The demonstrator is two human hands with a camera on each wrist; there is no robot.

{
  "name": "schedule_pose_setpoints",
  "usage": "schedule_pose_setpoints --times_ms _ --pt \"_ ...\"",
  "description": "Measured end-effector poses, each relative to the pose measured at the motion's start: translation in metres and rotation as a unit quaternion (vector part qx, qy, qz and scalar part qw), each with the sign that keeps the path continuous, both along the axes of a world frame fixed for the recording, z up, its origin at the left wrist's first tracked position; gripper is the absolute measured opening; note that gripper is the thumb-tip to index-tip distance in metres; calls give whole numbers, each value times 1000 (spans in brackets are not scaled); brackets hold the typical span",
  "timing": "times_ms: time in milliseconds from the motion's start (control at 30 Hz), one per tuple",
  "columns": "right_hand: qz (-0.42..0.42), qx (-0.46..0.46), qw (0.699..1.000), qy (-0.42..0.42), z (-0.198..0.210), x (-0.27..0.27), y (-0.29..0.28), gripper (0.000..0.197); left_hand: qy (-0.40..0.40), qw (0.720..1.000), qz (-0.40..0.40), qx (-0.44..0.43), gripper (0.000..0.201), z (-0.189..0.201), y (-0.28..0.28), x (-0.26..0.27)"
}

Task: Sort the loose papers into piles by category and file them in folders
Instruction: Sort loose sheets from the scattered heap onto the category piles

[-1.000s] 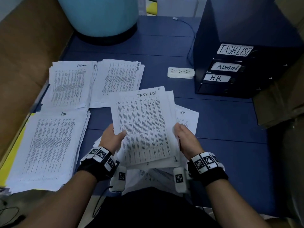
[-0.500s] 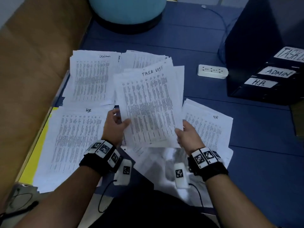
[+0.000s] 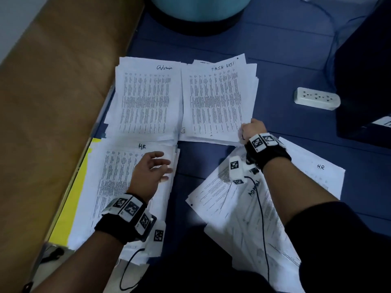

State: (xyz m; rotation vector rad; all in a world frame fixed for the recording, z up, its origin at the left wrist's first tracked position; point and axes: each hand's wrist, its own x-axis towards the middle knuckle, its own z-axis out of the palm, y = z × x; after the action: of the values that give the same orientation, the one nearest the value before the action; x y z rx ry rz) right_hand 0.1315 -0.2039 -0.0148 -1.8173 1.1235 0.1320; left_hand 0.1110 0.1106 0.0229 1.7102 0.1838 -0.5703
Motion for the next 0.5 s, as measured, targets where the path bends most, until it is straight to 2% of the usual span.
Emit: schedule_pose_setpoints --times_ms 100,200,233,300,367,500 --pt "10 -31 999 33 -4 3 4 8 0 1000 -11 6 27 -1 1 2" --pt "27 -63 997 35 0 -4 8 41 0 1000 -25 4 27 2 -6 0" --pt "30 -66 997 30 5 -8 8 43 -2 999 -34 3 27 3 -10 -1" --pt "36 -71 997 11 12 -22 5 37 -6 999 -50 -4 27 6 -21 -5" --pt "38 -66 997 -9 21 -45 -3 20 -10 998 -66 -12 26 8 -35 -12" --pt "27 -63 997 -20 39 -119 -27 22 -16 993 -114 -20 24 9 -76 -35"
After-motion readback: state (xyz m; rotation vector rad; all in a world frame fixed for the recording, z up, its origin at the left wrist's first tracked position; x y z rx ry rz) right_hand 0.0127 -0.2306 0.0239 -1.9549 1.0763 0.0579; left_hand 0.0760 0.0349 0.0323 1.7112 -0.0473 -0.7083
